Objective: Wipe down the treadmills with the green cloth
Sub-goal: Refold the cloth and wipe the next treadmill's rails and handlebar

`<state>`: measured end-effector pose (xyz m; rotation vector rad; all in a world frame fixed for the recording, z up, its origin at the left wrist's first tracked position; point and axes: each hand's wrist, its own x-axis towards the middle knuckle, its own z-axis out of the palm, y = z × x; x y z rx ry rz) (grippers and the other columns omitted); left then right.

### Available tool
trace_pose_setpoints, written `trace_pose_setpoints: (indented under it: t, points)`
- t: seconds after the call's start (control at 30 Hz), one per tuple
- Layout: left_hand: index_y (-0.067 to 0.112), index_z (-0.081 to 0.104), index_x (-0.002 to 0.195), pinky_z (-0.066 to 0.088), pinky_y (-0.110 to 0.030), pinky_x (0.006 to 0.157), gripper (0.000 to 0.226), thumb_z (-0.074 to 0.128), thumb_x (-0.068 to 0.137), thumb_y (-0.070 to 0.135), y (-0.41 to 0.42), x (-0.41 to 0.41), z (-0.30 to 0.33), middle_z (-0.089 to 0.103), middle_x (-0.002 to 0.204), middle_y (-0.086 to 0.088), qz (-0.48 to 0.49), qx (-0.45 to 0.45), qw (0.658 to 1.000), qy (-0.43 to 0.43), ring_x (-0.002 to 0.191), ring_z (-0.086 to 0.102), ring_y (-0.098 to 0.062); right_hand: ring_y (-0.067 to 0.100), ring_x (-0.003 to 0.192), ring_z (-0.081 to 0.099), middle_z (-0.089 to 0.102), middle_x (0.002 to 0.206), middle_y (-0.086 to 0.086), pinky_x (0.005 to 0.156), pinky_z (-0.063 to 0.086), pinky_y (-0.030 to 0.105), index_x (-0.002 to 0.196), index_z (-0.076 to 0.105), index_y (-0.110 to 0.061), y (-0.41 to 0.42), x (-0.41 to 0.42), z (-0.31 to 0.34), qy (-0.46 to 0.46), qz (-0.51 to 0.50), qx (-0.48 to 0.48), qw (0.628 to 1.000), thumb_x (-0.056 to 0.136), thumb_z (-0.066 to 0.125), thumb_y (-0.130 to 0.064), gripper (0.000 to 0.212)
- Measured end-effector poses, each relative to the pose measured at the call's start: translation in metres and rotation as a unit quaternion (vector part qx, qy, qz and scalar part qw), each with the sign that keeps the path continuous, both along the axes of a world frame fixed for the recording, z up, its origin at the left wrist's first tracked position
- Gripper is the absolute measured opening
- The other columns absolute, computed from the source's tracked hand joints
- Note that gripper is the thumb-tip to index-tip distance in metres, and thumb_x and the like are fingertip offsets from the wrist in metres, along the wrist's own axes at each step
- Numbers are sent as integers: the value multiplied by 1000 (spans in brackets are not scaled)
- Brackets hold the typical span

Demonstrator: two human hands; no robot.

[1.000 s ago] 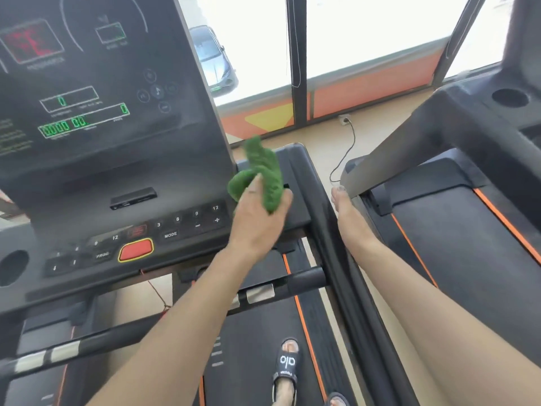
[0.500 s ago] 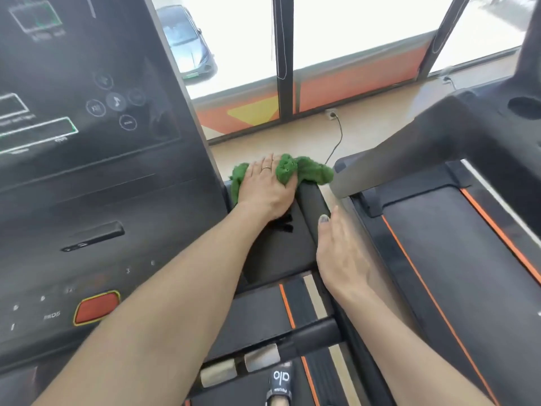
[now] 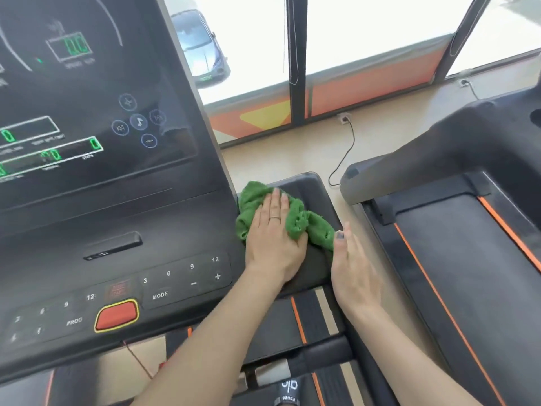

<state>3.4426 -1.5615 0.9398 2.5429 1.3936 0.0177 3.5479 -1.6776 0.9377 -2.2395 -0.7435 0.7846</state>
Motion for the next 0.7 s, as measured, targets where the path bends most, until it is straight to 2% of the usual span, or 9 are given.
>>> trace_pose_setpoints:
  t: [0.1,0.17,0.23,0.3,0.37,0.43,0.53,0.6,0.7]
  points:
    - [13,9,162,5,-35,126,73,25,101,50,58,21,12,7,170,-6,48,-50,997,27,156,6,-20,13,147,31,22,163,-19,110,32,42,158,15,-38,3,0,-2,-16,0,-12,1000,98,8,-61,65]
    - [11,9,162,8,-36,126,74,25,101,52,69,22,22,10,169,-7,53,-66,995,50,156,9,-21,14,146,33,22,163,-20,109,33,43,158,16,-38,3,0,-2,-16,3,-19,1000,99,8,-60,64]
    - [10,1,161,1,-34,127,80,27,101,55,41,6,23,-3,170,-7,28,-55,996,72,156,-1,-19,15,146,33,23,162,-19,109,33,43,158,16,-38,2,1,-2,-11,2,-17,1000,100,7,-61,63]
    - [8,0,161,-2,-35,127,85,27,97,56,-18,-26,17,-7,169,-7,-3,-16,999,44,156,-5,-19,15,146,33,24,162,-19,110,33,44,158,16,-39,2,1,-1,-8,0,-11,1000,99,6,-63,64]
    - [6,9,161,5,-38,127,86,27,92,55,-66,-57,10,4,169,-8,-34,-8,999,16,156,0,-20,15,146,32,25,162,-19,110,32,44,158,16,-39,2,0,1,-5,0,-10,1000,99,7,-62,64]
    - [7,15,160,8,-40,127,84,29,92,54,-77,-64,0,12,168,-7,-42,-25,999,-2,156,4,-19,14,147,32,25,162,-19,110,32,44,158,15,-39,2,-1,1,-5,0,-10,1000,98,6,-64,65]
    - [9,10,161,0,-36,127,86,22,90,56,-52,-32,1,3,169,-6,-15,-18,1000,-19,156,-2,-18,15,145,34,26,161,-20,109,33,43,157,16,-40,3,-1,3,-2,-8,-11,1000,91,1,-69,74]
    - [9,4,161,-6,-34,126,89,15,88,58,-23,-3,3,-4,170,-6,3,-18,1000,-25,156,-8,-17,15,145,35,28,161,-20,109,33,42,157,18,-41,4,-1,4,-7,-11,-14,1000,93,2,-68,71]
    - [9,6,162,-7,-32,125,80,24,98,54,29,44,10,-1,170,-6,18,-54,998,-31,156,-5,-16,13,146,32,29,160,-19,111,30,38,157,23,-39,5,1,6,-2,-22,-20,1000,101,8,-60,61]
